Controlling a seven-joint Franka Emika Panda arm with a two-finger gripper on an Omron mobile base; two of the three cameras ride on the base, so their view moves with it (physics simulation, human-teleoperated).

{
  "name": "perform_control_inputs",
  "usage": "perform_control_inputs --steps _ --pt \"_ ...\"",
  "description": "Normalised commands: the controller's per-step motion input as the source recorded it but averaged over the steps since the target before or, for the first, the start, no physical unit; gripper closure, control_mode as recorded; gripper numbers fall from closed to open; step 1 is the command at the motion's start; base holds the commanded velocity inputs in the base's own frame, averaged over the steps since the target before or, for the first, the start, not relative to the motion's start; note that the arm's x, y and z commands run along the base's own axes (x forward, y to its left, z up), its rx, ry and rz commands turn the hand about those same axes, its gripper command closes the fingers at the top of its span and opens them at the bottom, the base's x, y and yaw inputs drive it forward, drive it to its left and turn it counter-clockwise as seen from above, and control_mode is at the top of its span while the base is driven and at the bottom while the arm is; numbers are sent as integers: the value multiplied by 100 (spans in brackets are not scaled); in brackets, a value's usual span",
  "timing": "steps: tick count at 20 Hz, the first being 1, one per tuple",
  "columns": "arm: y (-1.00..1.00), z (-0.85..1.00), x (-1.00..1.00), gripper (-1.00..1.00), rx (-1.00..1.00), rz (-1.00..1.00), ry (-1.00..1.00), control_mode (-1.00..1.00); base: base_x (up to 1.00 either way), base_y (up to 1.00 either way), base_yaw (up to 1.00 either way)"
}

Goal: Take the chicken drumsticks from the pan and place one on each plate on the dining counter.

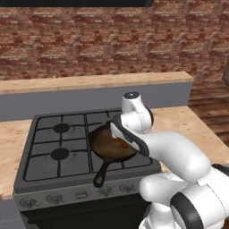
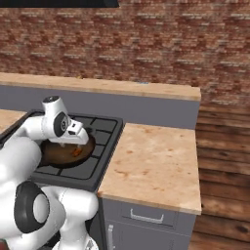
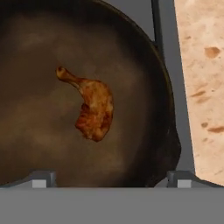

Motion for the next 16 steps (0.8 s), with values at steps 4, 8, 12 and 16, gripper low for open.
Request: perform_control_inputs --steps 4,8,12,16 --pt "0 -23 71 -100 0 0 12 -100 0 0 0" --pt "0 -28 61 -100 0 1 18 -100 0 0 0" --pt "5 -29 54 -100 -1 0 14 -100 0 0 0" --pt "23 -42 24 -100 -7 0 6 -100 0 0 0"
